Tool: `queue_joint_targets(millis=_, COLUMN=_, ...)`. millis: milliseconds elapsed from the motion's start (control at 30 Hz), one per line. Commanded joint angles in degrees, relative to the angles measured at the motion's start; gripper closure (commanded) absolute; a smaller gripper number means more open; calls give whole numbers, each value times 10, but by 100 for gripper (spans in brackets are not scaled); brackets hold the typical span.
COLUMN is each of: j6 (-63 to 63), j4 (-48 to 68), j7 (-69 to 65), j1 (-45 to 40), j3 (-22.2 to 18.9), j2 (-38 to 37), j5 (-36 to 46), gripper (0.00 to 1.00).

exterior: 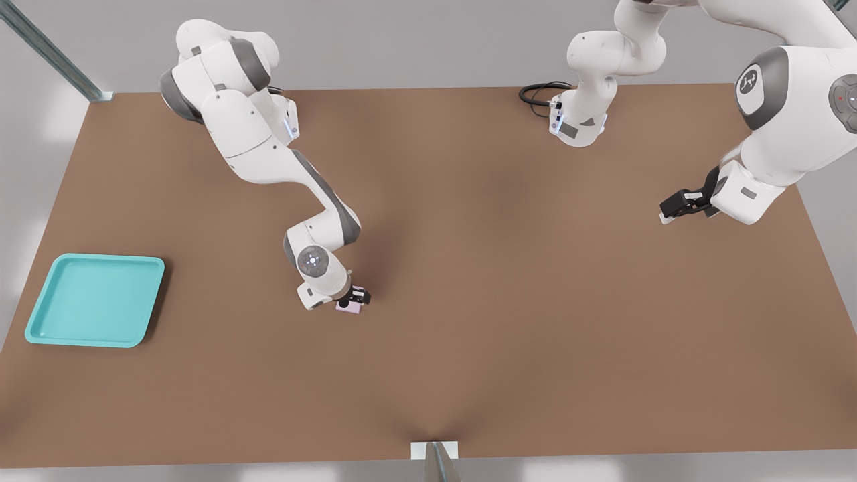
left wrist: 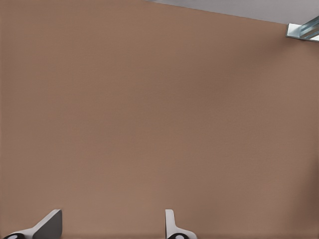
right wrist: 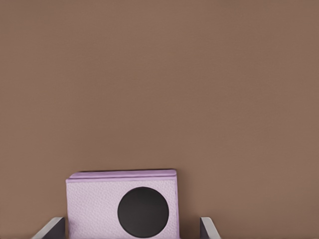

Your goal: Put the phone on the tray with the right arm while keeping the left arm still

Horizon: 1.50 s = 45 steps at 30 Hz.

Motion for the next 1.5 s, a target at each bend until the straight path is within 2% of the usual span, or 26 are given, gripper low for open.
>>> queue_joint_targets(millis=0, j6=2, j4=0, j7=-16, j1=0, j3=0, j2=0, j5=1, gripper=0)
queue_joint_targets(millis=33, j6=2, j4=-1, j7=-16, j1=0, j3=0, j2=0, j5=1, gripper=4)
queue_joint_targets(millis=67, j6=2, j4=-1, j7=-16, j1=0, j3=0, j2=0, j5=1, gripper=13)
queue_joint_targets(millis=100, j6=2, j4=-1, j7=-16, j1=0, j3=0, j2=0, j5=1, gripper=16)
queue_joint_targets(millis=467, j6=-12, j4=0, j7=-27, j1=-8, j3=0, j2=-22, j5=0, gripper=19)
queue_joint_targets(millis=633, j6=-26, j4=-26, j7=-139, j1=-89, j3=4, j2=-84, j5=0, gripper=19)
queue_joint_targets(millis=800, j6=-27, j4=-48, j7=-300, j1=-183, j3=4, j2=-108, j5=1, gripper=19)
queue_joint_targets(millis=933, j6=-26, j4=-64, j7=-444, j1=-238, j3=-26, j2=-127, j5=3, gripper=19)
queue_joint_targets(millis=1100, j6=-24, j4=-75, j7=-609, j1=-340, j3=-31, j2=-148, j5=5, gripper=19)
queue_joint_targets(millis=1200, j6=-20, j4=-69, j7=-738, j1=-363, j3=-67, j2=-137, j5=71, gripper=18)
queue_joint_targets(millis=1300, j6=-18, j4=-49, j7=-847, j1=-376, j3=-112, j2=-87, j5=105, gripper=19)
queue_joint_targets(millis=1467, j6=-5, j4=-23, j7=-920, j1=-408, j3=-129, j2=-60, j5=105, gripper=18)
